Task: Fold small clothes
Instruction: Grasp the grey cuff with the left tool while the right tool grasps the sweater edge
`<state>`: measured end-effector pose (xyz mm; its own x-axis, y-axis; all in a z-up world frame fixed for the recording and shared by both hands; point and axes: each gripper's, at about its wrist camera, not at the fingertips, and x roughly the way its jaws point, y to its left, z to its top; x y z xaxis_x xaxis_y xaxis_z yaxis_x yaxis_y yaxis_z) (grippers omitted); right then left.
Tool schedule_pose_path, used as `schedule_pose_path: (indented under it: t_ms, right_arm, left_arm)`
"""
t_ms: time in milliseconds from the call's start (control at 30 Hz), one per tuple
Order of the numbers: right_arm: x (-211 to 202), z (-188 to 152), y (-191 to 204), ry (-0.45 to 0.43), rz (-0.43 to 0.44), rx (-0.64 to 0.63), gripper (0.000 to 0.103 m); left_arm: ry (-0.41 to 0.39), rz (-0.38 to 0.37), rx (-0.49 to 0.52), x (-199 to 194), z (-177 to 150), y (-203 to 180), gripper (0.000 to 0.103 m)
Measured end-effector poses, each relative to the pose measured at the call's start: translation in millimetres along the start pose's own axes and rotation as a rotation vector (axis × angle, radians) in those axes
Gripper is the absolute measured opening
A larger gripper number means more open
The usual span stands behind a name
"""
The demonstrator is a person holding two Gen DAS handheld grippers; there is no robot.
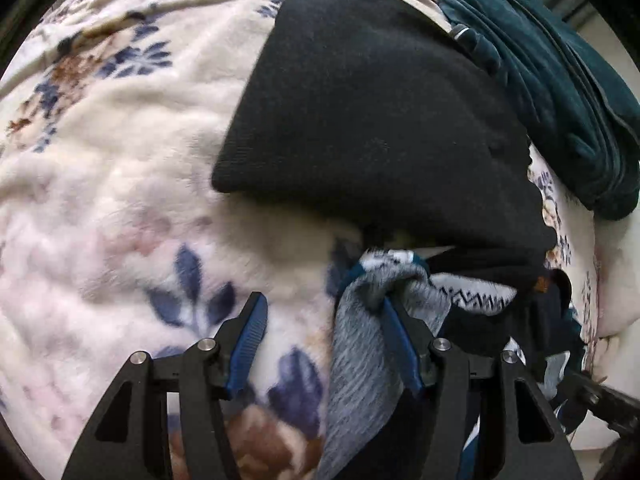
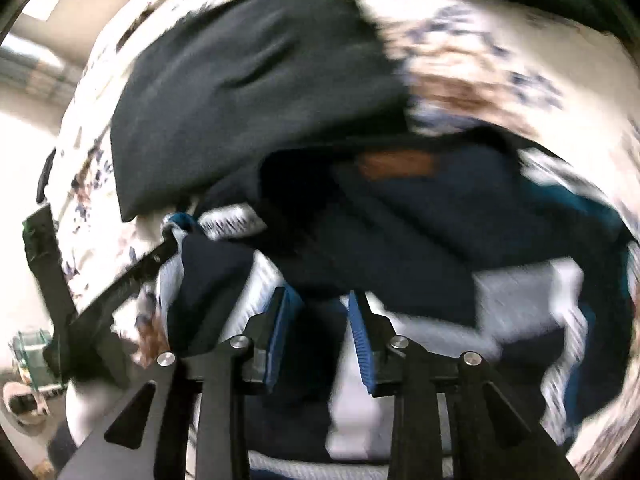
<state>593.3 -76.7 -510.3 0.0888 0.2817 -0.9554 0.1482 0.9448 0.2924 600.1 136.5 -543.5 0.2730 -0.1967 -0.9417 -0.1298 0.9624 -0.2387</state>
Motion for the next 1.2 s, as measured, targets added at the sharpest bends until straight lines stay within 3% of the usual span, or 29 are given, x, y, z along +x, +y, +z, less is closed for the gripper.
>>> schedule_pose_path:
  t_ms: [133,267,400,467,533,667,700,733,867,967,1133,1167,1200]
  right_arm:
    - [-44.8,-40.6,-70.1,-0.033,-0.084,0.102,0.054]
    - [-80.1,-50.7,-146.0,-0.061,-0.193,0.200,0.055]
    - [-91.1,-47.0,-203.5,-0.080,-0.294,0.252,0.055]
    - [-85.2,-40.6,-224.6,-0.072,-0.288,0.280,0.055]
    - [-77.3,-33.1,-234.5,-0.065,-0.247,0.296,0.056]
    - [-33.5,-23.2,-238.2,0.058,-0.165,0.278,0.054]
    - [-29.9,-23.7,-236.3,0.059,-0.191,0.264,0.027]
    - [-35.5,-24.6,-233.5,0.019,-0.212,0.243,0.008]
    - [-72.9,-26.8,-239.2,-0.105,-0.180,0.272,0.008]
    - [-86.1,-25.0,-251.4,-0.142,-0.179,0.312,0.008]
    - [-74.4,-19.7,-267.5,-0.118,-0.148,0.316,0.009]
    - [-67.2,-17.4,-270.3,-0.073,-0.143,0.309,0.012]
    - [-63.4,-17.0,-272.7,-0.035,-0.136,0.318,0.022]
  left_arm:
    - [-0.037,-0.014,0.007,-28.7,-13.0,-1.4,0.056]
    - [-0.069,-0.022,0.006,-46.8,-23.5,-9.7,0.056]
    - [-0.029,-0.026,0.045,-31.0,-30.3,-24.9,0.056]
    - [-0.017,-0.005,0.093,-18.9,-35.5,-38.3,0.056]
    - [-0.016,0.066,0.151,-6.6,-39.2,-48.0,0.056]
    - [-0.010,0.165,0.191,8.6,-42.0,-45.3,0.059]
    - [-0.011,0.178,0.188,9.5,-41.5,-42.7,0.059]
    - [-0.008,0.186,0.182,9.6,-40.8,-39.6,0.059]
    - [-0.014,0.218,0.170,8.3,-40.0,-35.1,0.059]
    - [-0.017,0.230,0.155,8.8,-40.1,-31.1,0.059]
    - [-0.016,0.228,0.122,0.1,-42.2,-17.7,0.059]
    - [-0.016,0.223,0.112,-3.3,-42.2,-16.4,0.059]
    - [-0.019,0.225,0.103,-8.8,-44.3,-13.4,0.058]
